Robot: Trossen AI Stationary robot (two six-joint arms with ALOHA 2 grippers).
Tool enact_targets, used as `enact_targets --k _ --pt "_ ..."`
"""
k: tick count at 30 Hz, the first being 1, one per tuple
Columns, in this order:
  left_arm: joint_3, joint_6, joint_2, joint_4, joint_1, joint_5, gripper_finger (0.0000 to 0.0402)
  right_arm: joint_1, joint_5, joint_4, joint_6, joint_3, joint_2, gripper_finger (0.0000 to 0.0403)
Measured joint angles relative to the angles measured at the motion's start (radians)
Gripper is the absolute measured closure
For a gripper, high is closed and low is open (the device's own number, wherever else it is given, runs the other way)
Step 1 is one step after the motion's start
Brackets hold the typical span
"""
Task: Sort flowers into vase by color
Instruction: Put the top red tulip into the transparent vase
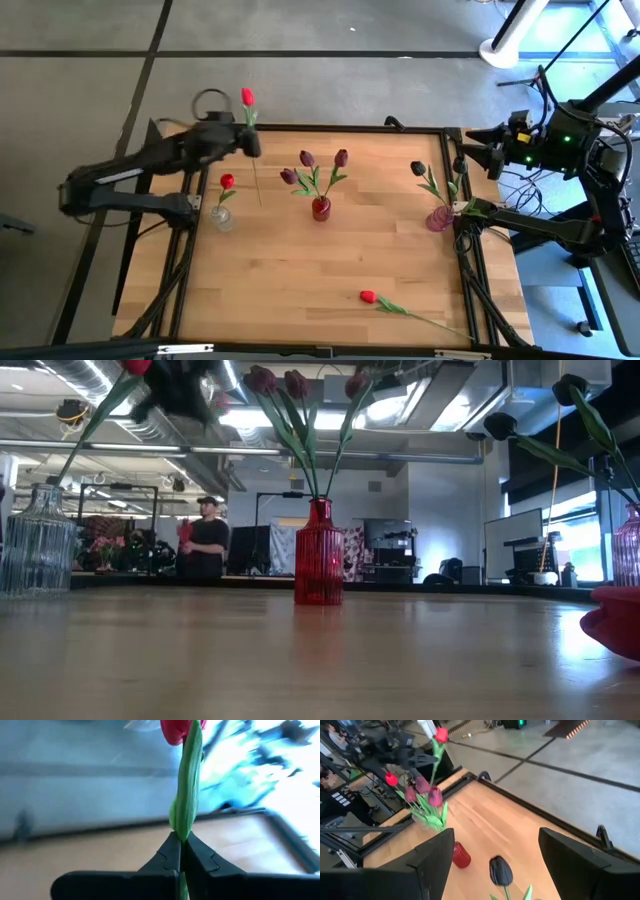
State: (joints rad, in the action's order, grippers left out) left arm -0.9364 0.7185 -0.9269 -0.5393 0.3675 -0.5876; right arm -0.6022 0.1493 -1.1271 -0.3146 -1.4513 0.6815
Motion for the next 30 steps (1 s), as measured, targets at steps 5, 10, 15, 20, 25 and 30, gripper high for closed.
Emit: enact_targets --k 5,10,15,20,25,30 --pt "-0.001 -0.154 0.176 0.026 -0.078 -0.022 0.0401 0.0 -0.001 0.054 0.006 0.0 0.0 0.0114" --pt "-0.001 -0.277 0.31 0.066 -0.079 0.078 0.0401 0.0 0.002 0.086 0.001 0.0 0.0 0.0114" --pt "-0.001 -0.488 0.431 0.146 -0.08 0.281 0.0401 0.0 0.027 0.087 0.006 0.0 0.001 0.0114" --pt "-0.001 -0.65 0.529 0.146 -0.08 0.297 0.0401 0.0 0.027 0.083 0.056 0.0 0.001 0.0114" --pt "0.0 -0.724 0.618 0.113 -0.079 0.402 0.0401 0.0 0.014 0.081 0.073 -0.001 0.008 0.0114" --pt "0.0 -0.672 0.705 -0.003 -0.079 0.609 0.0401 0.0 -0.03 0.081 -0.005 -0.001 0.017 0.0114"
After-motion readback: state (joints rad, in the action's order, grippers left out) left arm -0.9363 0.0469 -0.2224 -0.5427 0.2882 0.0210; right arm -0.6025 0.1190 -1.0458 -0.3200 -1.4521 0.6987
